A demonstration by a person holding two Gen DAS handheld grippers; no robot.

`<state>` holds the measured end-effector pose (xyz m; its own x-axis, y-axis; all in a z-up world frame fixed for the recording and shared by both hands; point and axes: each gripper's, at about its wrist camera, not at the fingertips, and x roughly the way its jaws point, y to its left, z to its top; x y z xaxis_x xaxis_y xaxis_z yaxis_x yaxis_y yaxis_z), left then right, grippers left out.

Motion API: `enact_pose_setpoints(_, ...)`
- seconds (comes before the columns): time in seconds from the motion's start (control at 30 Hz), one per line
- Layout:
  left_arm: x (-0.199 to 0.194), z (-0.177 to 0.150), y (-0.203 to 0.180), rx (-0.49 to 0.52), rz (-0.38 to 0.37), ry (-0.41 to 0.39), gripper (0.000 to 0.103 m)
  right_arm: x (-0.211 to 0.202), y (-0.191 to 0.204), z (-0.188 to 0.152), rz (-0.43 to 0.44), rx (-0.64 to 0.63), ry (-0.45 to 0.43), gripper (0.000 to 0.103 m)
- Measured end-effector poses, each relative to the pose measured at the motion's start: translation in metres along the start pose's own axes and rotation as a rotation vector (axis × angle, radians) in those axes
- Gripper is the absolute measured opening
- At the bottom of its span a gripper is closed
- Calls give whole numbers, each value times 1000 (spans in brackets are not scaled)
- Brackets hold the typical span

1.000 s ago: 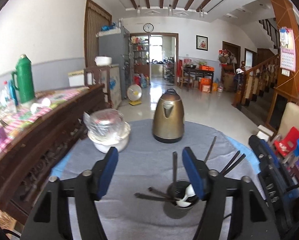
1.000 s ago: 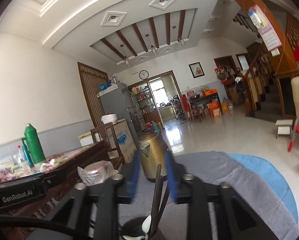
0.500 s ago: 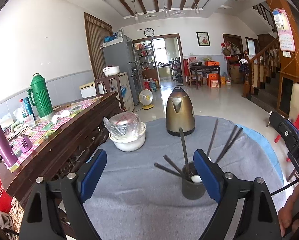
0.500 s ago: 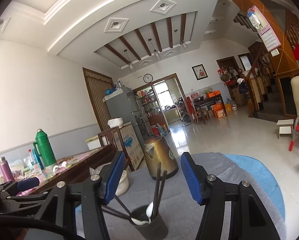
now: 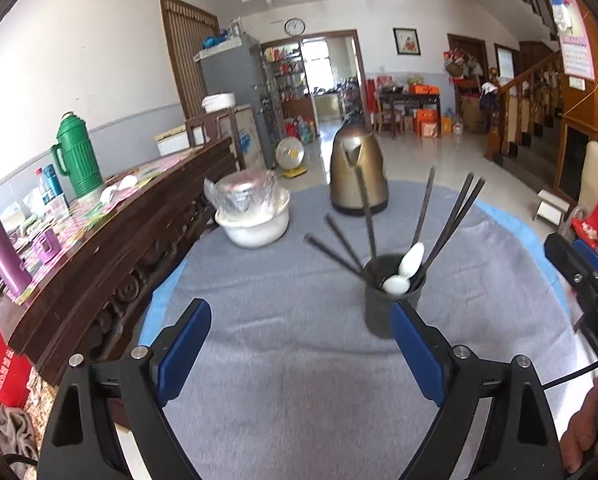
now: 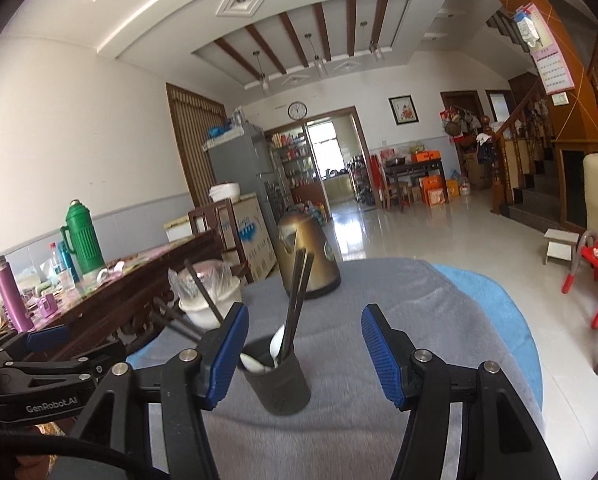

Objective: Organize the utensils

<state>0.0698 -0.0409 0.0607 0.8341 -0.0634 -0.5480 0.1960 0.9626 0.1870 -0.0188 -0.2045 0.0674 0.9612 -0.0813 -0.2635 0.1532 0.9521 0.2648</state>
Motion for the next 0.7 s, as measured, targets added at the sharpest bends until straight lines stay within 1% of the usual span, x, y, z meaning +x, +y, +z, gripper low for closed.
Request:
enact_pose_setpoints(0.13, 4, -13, -2, 29, 39, 27, 93, 0, 0, -8, 4, -14, 32, 64)
enact_pose_setpoints(0.27, 10, -27, 2, 19, 26, 78, 93, 3, 5, -17, -2, -37, 64, 64)
enact_pose_setpoints(0.37, 19, -36, 4, 12, 32, 119, 93, 6, 7, -24, -5, -38, 89, 64)
enact_pose_setpoints(0.47, 26, -43, 5, 5, 31, 158, 93, 11, 5, -33, -11, -37, 131, 64)
enact_pose_setpoints(0.7, 32, -51, 3, 11, 34, 184, 93, 18, 3, -49, -14, -39, 201, 64)
